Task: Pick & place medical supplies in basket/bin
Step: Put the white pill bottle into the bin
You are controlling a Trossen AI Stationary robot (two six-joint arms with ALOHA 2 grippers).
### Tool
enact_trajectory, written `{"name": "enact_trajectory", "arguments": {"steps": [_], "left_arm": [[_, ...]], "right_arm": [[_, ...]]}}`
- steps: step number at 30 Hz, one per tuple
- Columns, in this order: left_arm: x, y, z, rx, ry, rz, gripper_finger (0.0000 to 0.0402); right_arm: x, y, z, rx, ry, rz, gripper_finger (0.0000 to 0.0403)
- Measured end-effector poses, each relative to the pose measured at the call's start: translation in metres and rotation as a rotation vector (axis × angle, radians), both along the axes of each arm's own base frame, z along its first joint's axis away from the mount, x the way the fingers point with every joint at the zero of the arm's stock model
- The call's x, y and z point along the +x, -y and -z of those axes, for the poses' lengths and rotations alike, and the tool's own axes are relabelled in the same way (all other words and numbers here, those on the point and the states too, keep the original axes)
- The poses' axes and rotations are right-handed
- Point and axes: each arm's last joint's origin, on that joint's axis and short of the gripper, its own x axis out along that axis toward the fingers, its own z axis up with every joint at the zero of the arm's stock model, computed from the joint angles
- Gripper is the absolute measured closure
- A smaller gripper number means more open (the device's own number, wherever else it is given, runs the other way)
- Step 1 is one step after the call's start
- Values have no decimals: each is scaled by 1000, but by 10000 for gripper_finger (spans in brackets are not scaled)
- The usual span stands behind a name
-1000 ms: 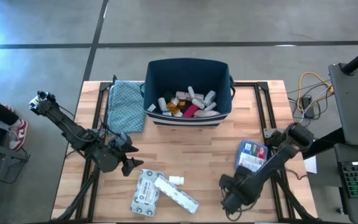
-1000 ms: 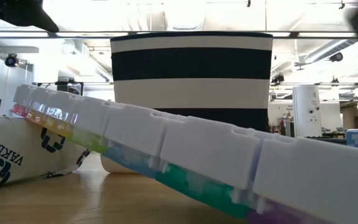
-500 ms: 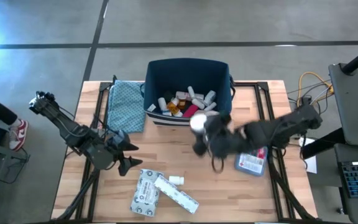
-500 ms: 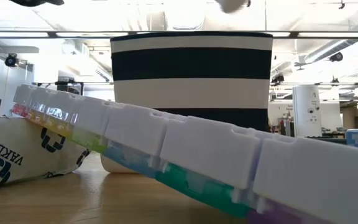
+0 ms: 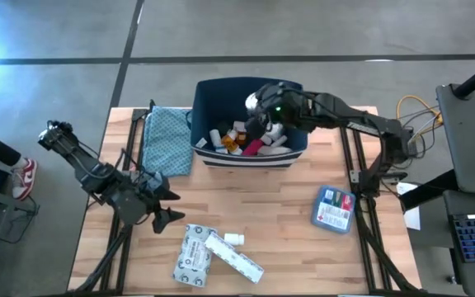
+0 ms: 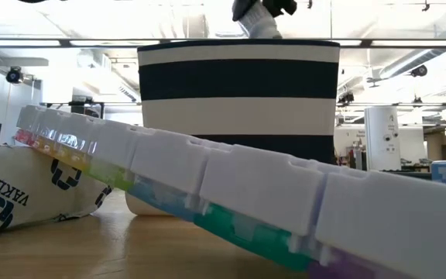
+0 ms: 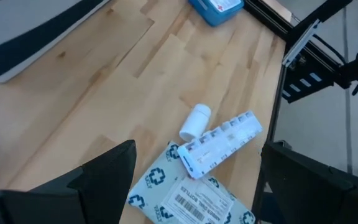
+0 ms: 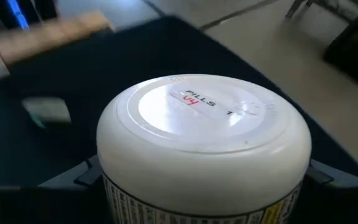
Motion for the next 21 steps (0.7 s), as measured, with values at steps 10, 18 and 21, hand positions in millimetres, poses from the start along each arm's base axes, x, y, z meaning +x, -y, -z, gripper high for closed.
{"name": "enact_trajectory", "arguments": {"steps": [10,18,21], "left_arm": [[-4,3,2,-17,-24,-2,78],[-4,3,3,-16,-25,-3,78],[-4,3,3,-15,-26,-3,78]], "right_arm": [[15,-1,19,-123,-282,23,113],[19,-14,10,-132,-230,20,39],[19,-32,6,-155,-230,-47,22]]}}
